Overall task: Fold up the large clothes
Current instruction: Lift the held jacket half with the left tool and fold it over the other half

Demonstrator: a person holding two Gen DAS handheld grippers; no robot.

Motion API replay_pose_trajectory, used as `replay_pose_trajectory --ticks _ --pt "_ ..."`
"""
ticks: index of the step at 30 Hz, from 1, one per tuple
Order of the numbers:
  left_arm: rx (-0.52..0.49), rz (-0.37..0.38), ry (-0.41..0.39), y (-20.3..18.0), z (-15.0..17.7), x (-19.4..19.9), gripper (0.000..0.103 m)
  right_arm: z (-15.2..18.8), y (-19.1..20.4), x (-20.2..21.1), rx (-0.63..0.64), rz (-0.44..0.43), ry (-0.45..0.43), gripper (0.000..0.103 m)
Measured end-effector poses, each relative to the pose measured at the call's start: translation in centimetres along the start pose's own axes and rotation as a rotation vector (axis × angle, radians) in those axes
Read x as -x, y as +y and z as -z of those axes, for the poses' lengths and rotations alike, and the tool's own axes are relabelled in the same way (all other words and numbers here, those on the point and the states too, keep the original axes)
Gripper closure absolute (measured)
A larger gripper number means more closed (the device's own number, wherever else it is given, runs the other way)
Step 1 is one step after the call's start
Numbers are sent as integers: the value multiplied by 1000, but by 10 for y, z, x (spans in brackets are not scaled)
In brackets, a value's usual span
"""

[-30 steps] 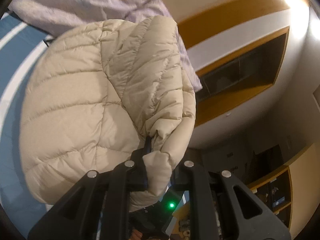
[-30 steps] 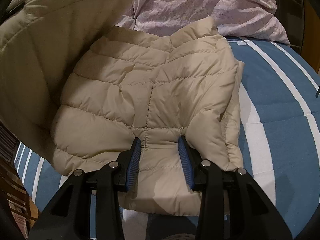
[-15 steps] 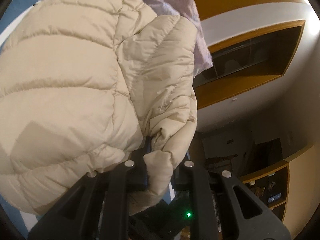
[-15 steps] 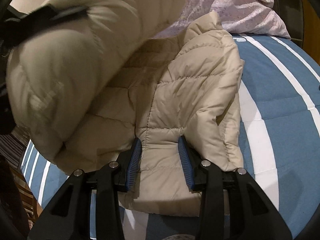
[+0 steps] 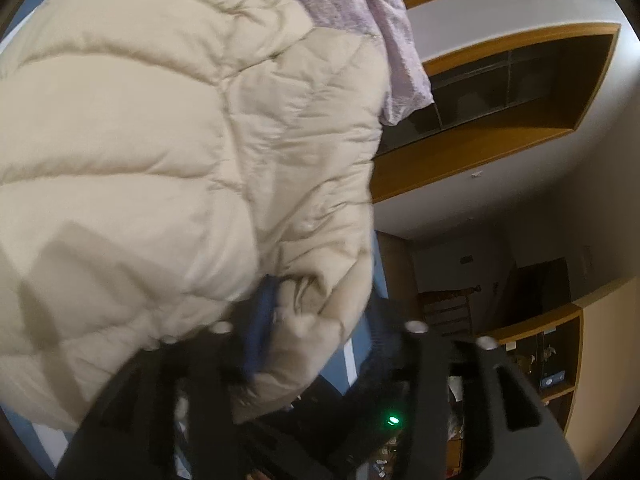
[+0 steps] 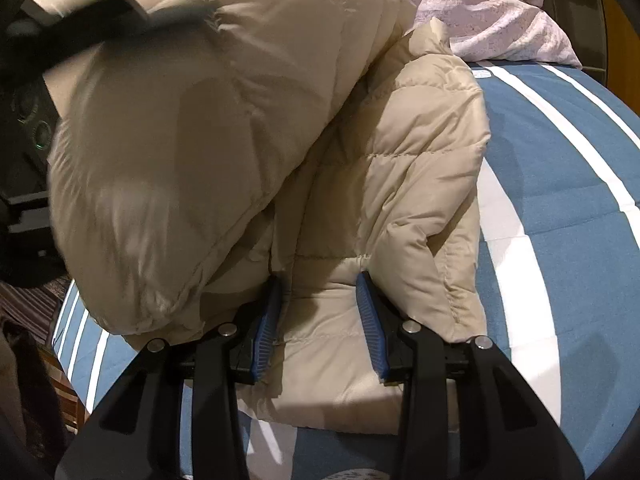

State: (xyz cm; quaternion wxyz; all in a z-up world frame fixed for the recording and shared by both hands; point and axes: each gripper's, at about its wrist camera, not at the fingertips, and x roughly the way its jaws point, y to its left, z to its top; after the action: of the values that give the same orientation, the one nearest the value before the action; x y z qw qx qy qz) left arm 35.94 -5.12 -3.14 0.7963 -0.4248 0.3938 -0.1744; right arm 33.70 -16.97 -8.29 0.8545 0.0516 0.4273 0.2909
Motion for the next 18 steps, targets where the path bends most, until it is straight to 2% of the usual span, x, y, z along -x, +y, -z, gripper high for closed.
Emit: replay_pose_trajectory --ticks 2,7,13,18 --pt "-19 -2 -11 -7 -1 6 48 0 -2 0 -4 -2 0 62" --pt "-64 -82 -59 -16 -7 28 46 0 -3 -1 -18 -2 -2 62" --pt "-54 -160 -91 -4 -16 40 46 1 -4 -1 -28 -8 -4 62" --pt "-89 -242 -126 2 -16 54 46 2 -7 1 -34 -20 -4 62"
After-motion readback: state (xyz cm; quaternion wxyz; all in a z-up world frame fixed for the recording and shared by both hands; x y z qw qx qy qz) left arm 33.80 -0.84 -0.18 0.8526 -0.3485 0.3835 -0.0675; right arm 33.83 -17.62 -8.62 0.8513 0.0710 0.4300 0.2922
